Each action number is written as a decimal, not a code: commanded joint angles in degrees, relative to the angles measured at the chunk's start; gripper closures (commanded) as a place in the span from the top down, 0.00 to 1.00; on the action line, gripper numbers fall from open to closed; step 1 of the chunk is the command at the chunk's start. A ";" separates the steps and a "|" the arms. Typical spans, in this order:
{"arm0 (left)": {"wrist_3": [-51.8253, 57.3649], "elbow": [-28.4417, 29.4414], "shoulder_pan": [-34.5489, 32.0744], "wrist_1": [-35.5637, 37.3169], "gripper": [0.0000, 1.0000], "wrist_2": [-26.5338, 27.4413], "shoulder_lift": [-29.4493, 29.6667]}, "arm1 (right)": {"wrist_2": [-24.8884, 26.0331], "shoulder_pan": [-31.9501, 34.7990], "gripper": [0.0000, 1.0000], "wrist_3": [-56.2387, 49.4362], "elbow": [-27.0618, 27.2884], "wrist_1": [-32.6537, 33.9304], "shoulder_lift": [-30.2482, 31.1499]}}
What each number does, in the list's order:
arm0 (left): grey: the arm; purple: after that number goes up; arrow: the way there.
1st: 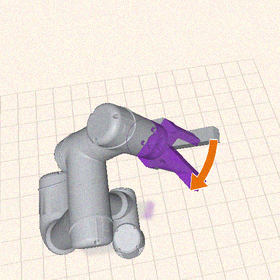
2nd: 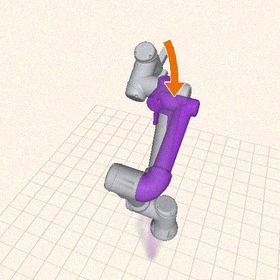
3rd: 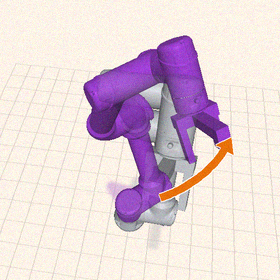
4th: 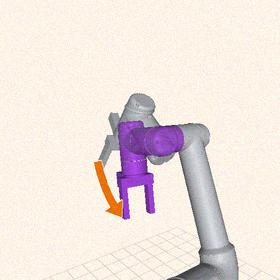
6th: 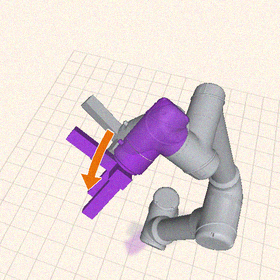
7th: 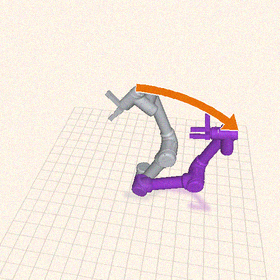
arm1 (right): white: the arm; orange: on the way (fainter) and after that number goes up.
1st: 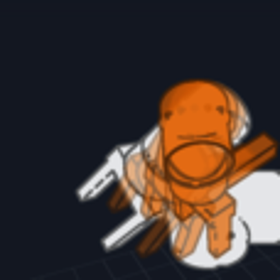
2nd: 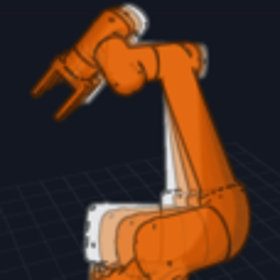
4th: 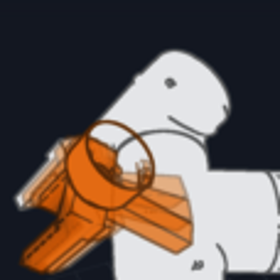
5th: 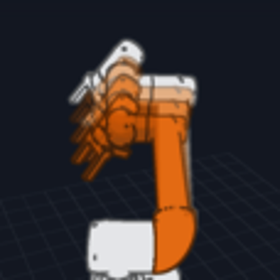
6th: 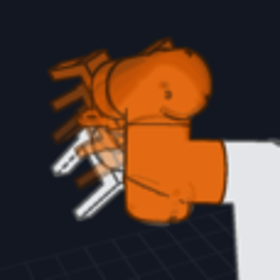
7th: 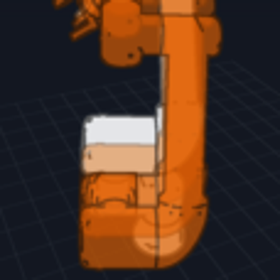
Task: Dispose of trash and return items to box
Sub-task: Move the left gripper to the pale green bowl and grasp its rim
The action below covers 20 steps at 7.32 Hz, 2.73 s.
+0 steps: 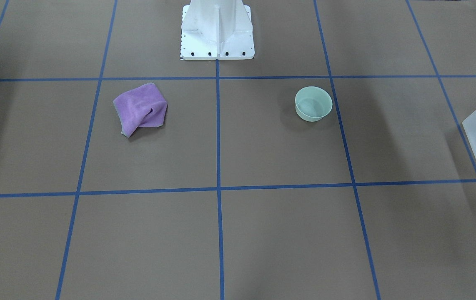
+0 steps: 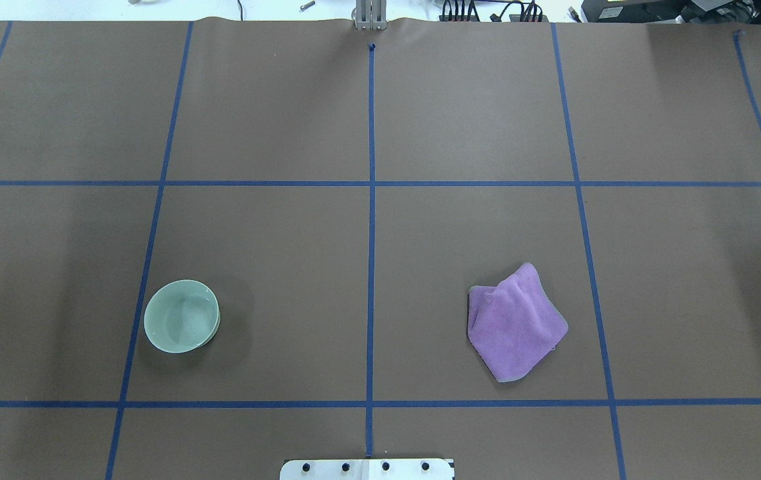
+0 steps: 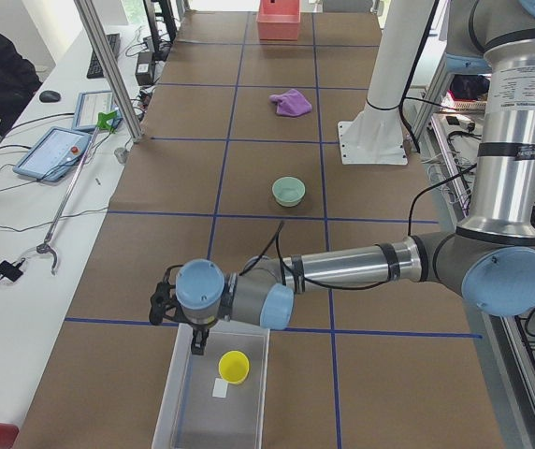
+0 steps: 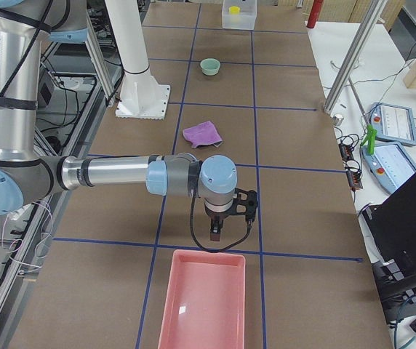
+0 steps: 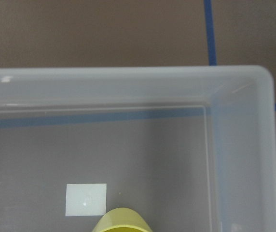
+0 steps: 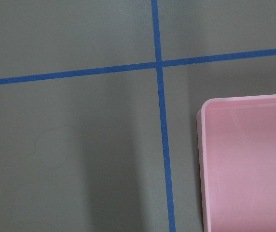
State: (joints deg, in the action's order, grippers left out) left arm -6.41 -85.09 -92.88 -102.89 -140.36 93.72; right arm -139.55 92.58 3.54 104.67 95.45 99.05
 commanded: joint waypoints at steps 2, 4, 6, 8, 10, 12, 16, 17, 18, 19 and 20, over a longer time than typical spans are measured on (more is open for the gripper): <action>-26.00 -20.51 10.80 9.64 0.98 2.45 0.85 | 0.68 0.06 1.00 -0.73 0.18 0.00 0.53; -47.89 -26.68 23.82 2.74 0.98 6.83 1.11 | 0.68 0.06 1.00 -0.38 0.19 0.00 0.36; -65.05 -28.02 38.13 -6.83 0.98 15.94 0.94 | 0.94 -0.03 1.00 0.58 0.19 0.08 -0.17; -73.80 -27.94 50.36 -11.36 0.98 23.96 -0.03 | 1.03 -0.03 1.00 0.59 0.10 0.26 -0.17; -77.88 -27.59 59.01 -14.18 0.98 29.60 -0.82 | 0.86 -0.12 1.00 0.59 -0.08 0.35 -0.17; -77.80 -27.06 61.22 -17.67 0.98 29.70 -5.01 | 0.77 -0.29 1.00 0.59 -0.25 0.44 -0.17; -80.95 -23.39 64.66 -18.48 0.61 30.84 -0.93 | 0.94 -0.29 1.00 0.59 -0.43 0.44 -0.17; -80.96 -22.93 65.36 -18.48 0.31 32.67 -0.82 | 0.94 -0.38 1.00 0.59 -0.43 0.52 -0.08; -80.87 -23.01 65.37 -18.57 0.00 32.60 -1.43 | 0.94 -0.38 1.00 0.50 -0.43 0.44 -0.17; -80.69 -23.45 65.28 -18.66 0.00 32.34 -1.70 | 0.94 -0.38 1.00 0.50 -0.43 0.52 -0.17; -80.52 -25.19 64.50 -18.31 0.00 31.64 -1.96 | 0.94 -0.38 1.00 0.50 -0.43 0.44 -0.17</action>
State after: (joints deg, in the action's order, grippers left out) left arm -87.11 -108.89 -27.82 -121.42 -108.18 92.08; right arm -138.60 92.20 4.06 104.24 95.94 98.89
